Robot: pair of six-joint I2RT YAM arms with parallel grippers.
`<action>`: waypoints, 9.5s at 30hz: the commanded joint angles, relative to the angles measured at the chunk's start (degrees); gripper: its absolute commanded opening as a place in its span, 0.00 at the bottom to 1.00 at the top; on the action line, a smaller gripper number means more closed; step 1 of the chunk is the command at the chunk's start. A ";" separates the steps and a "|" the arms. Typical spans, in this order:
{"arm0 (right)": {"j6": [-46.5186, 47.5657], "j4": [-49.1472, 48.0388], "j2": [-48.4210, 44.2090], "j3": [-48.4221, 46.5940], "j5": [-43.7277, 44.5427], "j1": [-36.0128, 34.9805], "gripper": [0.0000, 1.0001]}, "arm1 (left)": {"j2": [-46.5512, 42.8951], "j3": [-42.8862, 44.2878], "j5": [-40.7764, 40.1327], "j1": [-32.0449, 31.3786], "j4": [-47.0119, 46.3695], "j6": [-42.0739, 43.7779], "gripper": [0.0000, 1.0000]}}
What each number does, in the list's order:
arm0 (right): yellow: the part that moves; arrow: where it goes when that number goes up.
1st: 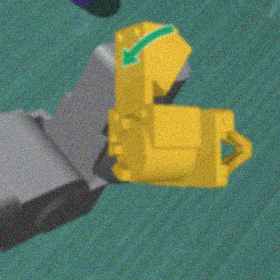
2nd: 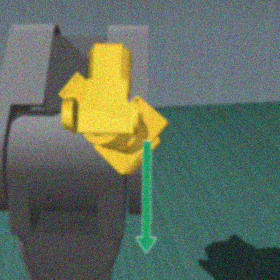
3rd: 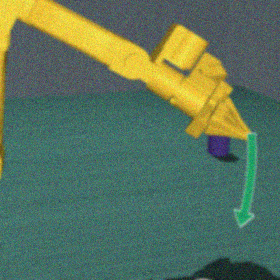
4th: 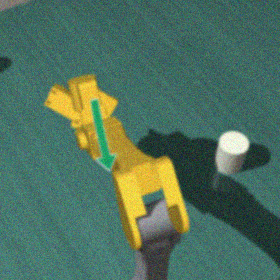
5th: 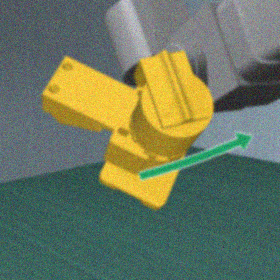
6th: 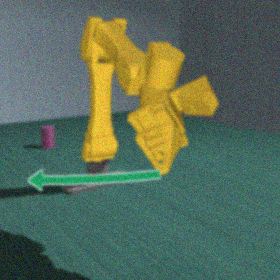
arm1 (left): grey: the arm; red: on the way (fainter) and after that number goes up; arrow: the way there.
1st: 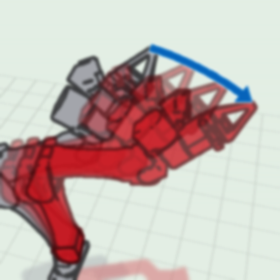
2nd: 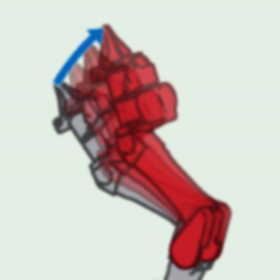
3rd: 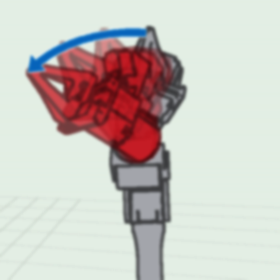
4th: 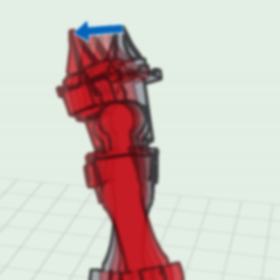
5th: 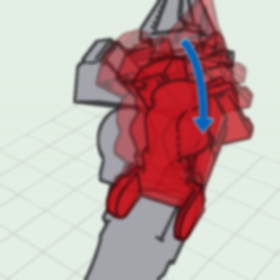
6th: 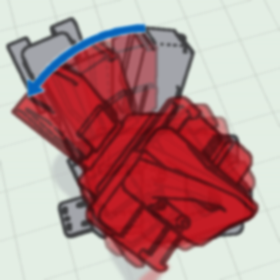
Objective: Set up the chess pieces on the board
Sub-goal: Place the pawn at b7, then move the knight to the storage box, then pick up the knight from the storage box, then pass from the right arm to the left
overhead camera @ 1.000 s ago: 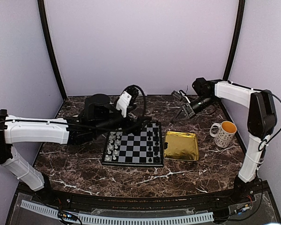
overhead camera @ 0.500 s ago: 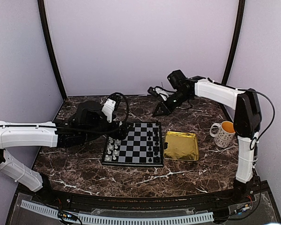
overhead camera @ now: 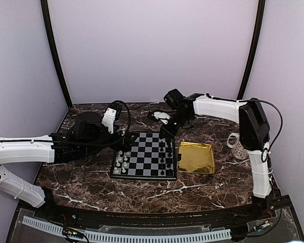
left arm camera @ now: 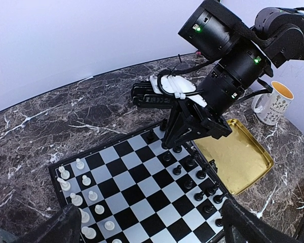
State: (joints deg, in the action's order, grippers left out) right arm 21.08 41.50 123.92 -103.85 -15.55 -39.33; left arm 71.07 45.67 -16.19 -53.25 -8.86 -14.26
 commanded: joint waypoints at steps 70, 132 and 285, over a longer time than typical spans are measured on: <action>35.95 -7.94 -27.79 36.44 4.32 4.95 0.34 | 13.57 5.21 23.48 -0.53 -5.52 2.18 0.74; 35.60 1.07 -19.59 36.63 0.11 5.01 0.32 | 16.23 5.06 23.97 -0.46 -3.06 -1.12 0.72; 5.14 -17.29 -45.56 42.64 -11.35 7.12 0.39 | 33.35 22.22 31.09 2.01 -19.23 -11.90 0.03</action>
State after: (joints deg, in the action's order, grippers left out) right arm 26.00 25.30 82.54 -61.87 -29.85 -32.80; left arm 112.62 65.65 16.01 -51.81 -41.58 -41.43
